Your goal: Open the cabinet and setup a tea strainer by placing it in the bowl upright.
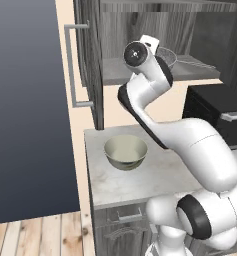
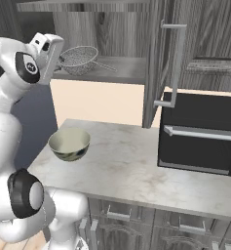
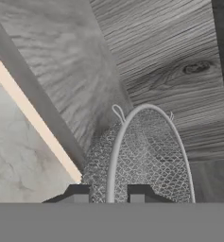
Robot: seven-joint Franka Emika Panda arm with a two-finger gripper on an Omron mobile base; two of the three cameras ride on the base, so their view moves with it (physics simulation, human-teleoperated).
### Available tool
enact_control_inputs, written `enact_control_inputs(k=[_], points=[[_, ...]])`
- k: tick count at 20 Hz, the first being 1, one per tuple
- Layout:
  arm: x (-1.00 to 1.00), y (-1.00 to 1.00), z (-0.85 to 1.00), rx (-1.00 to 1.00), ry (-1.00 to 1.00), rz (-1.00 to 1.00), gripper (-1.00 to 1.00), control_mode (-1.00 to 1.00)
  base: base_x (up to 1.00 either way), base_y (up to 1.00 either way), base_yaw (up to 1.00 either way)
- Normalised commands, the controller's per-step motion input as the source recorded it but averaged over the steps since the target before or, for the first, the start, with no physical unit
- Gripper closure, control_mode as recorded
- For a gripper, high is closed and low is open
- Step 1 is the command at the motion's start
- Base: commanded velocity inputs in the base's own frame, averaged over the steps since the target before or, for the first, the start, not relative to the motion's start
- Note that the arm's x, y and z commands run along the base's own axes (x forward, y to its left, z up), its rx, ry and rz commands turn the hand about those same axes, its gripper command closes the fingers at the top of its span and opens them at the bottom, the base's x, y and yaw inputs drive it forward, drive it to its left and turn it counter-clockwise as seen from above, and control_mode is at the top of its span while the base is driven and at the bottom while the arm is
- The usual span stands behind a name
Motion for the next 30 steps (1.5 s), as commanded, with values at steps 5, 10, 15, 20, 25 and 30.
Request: enact_control_inputs(k=[5, 10, 15, 20, 25, 30], points=[[-1.00, -0.34, -0.07, 0.00, 0.00, 0.00, 1.00, -1.00, 0.00, 0.00, 0.00], [-1.00, -0.27, -0.18, 0.00, 0.05, 0.00, 1.00, -1.00, 0.00, 0.00, 0.00], [-1.00, -0.31, -0.07, 0.03, 0.07, 0.00, 1.00, -1.00, 0.00, 0.00, 0.00], [-0.82, -0.07, -0.47, 0.07, 0.12, 0.00, 1.00, -1.00, 0.00, 0.00, 0.00], [-0.10, 0.03, -0.41, 0.14, 0.06, 0.05, 1.00, -1.00, 0.00, 0.00, 0.00], [0.18, 0.03, -0.26, 0.00, 0.00, 0.15, 1.00, -1.00, 0.00, 0.00, 0.00]])
